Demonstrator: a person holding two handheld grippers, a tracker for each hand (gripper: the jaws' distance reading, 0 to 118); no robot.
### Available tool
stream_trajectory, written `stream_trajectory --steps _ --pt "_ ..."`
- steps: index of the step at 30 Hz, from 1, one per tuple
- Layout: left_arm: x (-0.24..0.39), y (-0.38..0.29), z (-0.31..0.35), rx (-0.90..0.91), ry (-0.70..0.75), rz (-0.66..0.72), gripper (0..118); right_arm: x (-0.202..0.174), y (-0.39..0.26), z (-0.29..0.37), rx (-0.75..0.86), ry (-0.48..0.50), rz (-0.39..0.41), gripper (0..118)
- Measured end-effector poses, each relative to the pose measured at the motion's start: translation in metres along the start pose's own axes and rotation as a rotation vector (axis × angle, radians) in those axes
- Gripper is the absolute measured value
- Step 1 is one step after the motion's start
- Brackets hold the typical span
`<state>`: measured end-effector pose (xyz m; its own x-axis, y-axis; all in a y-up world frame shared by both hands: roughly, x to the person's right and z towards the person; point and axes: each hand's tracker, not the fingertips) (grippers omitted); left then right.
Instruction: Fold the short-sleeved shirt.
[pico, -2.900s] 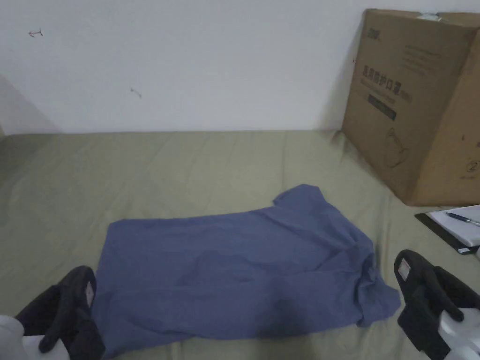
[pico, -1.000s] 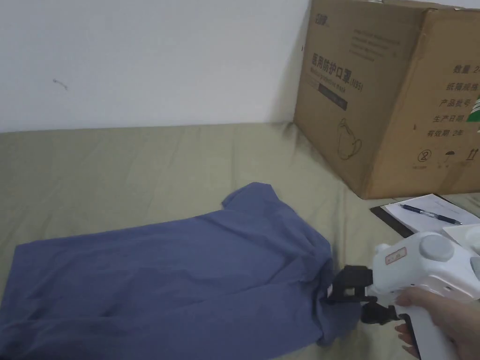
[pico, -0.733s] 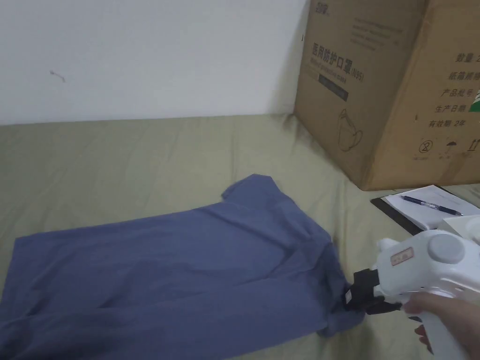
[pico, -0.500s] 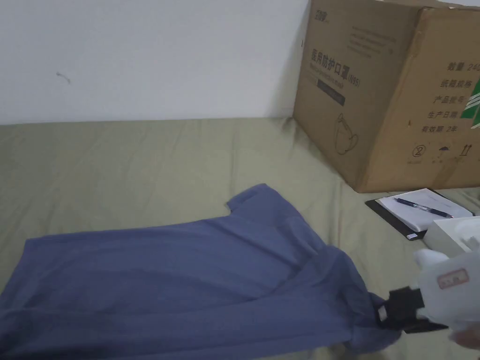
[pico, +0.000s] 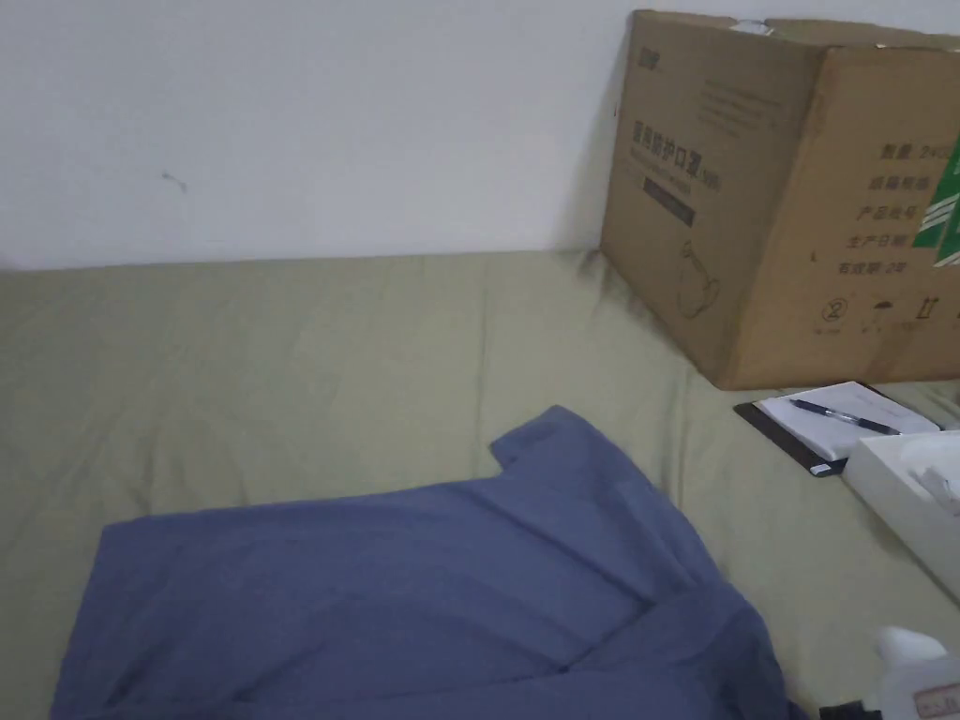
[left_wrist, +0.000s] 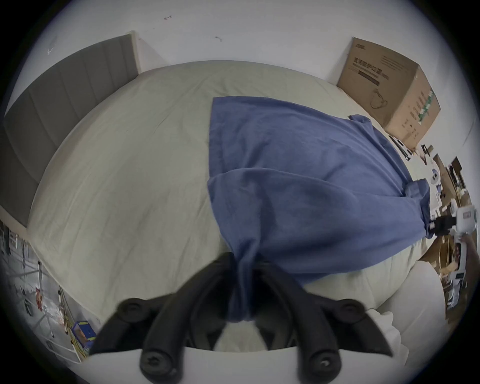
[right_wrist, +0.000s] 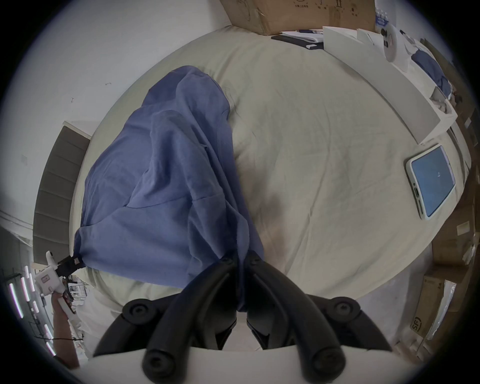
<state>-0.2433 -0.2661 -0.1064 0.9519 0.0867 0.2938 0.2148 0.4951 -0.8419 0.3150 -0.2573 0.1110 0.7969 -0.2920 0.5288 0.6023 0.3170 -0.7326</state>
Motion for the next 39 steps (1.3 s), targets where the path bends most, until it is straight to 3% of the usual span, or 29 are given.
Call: stream_trajectory --steps 1,2,3,5,9,13,14,16,17,18,19,20,21,24,27,31,36,37,39 --pt "-0.003 0.001 0.003 -0.007 0.057 -0.013 50 -0.003 0.000 0.007 0.030 -0.005 0.023 36" --pt "-0.007 0.001 0.008 0.007 0.100 -0.028 90 0.009 0.009 0.007 0.032 -0.015 0.036 95" --pt "-0.011 0.004 0.017 0.043 0.143 -0.028 111 0.006 0.009 0.016 0.038 -0.039 0.049 118" --pt "-0.020 0.009 0.043 0.150 0.124 -0.022 118 0.002 0.013 0.056 0.169 0.006 0.077 107" --pt "-0.024 0.018 0.091 0.287 -0.052 0.107 118 -0.049 -0.015 0.101 0.337 0.081 0.140 115" --pt "-0.001 0.011 0.132 0.490 -0.347 0.142 110 -0.117 -0.055 0.121 0.700 0.145 0.289 114" --pt "0.008 0.007 0.136 0.550 -0.371 0.116 102 -0.113 -0.062 0.109 0.812 0.161 0.332 113" --pt "0.043 -0.003 0.142 0.687 -0.287 0.017 84 -0.136 -0.082 0.097 1.041 0.131 0.422 106" --pt "0.054 -0.006 0.140 0.727 -0.247 -0.020 60 -0.146 -0.087 0.092 1.106 0.111 0.448 92" --pt "0.067 -0.009 0.137 0.760 -0.198 -0.061 28 -0.177 -0.100 0.096 1.179 0.065 0.517 66" --pt "0.077 -0.009 0.131 0.787 -0.157 -0.091 0 -0.189 -0.105 0.091 1.206 0.036 0.520 29" --pt "0.088 -0.010 0.127 0.815 -0.092 -0.121 0 -0.201 -0.108 0.085 1.225 -0.002 0.520 0" --pt "0.096 -0.013 0.124 0.828 -0.043 -0.146 0 -0.210 -0.108 0.081 1.214 -0.027 0.508 0" --pt "0.101 -0.012 0.123 0.852 -0.127 -0.126 0 -0.212 -0.092 0.076 1.113 0.102 0.458 0" --pt "0.087 0.004 0.118 0.809 -0.165 -0.100 0 -0.201 -0.078 0.080 1.056 0.054 0.488 0" --pt "0.045 0.092 0.075 0.522 -0.072 -0.180 0 -0.186 -0.057 0.087 1.038 0.051 0.510 0" --pt "-0.006 0.221 -0.042 -0.016 -0.215 -0.043 0 -0.190 -0.017 0.066 0.935 0.030 0.550 0" --pt "-0.007 0.234 -0.065 -0.056 -0.175 -0.077 10 -0.191 -0.013 0.060 0.917 0.038 0.546 0" --pt "-0.006 0.252 -0.101 -0.081 -0.072 -0.140 88 -0.196 -0.001 0.046 0.884 0.041 0.535 0"
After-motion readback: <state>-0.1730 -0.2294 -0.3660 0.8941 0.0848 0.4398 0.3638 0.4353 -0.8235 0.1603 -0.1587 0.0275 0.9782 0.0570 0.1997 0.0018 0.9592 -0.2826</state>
